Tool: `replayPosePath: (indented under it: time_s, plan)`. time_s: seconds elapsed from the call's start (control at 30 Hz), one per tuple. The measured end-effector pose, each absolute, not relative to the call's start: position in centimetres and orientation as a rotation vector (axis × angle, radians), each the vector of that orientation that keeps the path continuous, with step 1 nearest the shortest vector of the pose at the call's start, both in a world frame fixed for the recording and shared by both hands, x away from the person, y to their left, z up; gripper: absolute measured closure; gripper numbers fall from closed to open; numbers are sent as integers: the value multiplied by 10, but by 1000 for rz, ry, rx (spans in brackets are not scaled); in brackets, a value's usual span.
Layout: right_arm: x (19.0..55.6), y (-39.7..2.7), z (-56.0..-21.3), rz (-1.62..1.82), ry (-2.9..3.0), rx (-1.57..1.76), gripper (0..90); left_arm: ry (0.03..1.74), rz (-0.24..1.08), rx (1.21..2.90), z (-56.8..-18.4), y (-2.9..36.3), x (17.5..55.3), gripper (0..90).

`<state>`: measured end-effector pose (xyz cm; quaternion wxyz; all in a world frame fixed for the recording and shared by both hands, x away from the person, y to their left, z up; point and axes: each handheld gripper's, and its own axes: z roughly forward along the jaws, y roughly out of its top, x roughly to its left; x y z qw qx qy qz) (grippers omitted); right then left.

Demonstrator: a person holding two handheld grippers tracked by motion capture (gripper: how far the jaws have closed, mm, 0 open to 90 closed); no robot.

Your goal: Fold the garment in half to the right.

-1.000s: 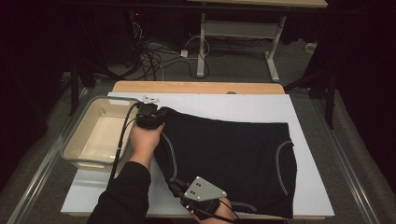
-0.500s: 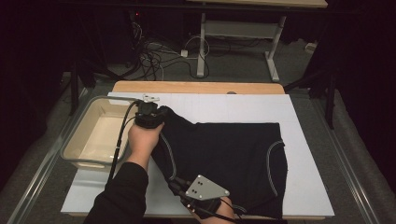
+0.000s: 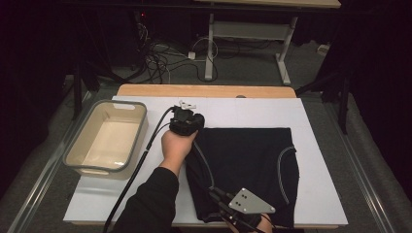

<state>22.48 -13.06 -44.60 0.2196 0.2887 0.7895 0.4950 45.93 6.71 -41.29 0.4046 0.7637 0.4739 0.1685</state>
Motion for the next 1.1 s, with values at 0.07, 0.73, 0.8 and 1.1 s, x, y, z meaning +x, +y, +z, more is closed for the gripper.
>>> replayPosePath:
  time_s: [0.07,0.73,0.8,1.1]
  plan:
    - [223,-140,-447,1362,2172,816,810,1173,424,1939,-411,55,461,767]
    - [204,-223,-463,1253,2060,1014,810,1009,337,1992,-423,-51,469,762]
    - [203,-229,-464,1250,2053,1030,810,1001,325,1991,-424,-57,469,762]
    - [194,-250,-469,1223,2039,1075,809,948,274,1967,-431,-79,466,759]
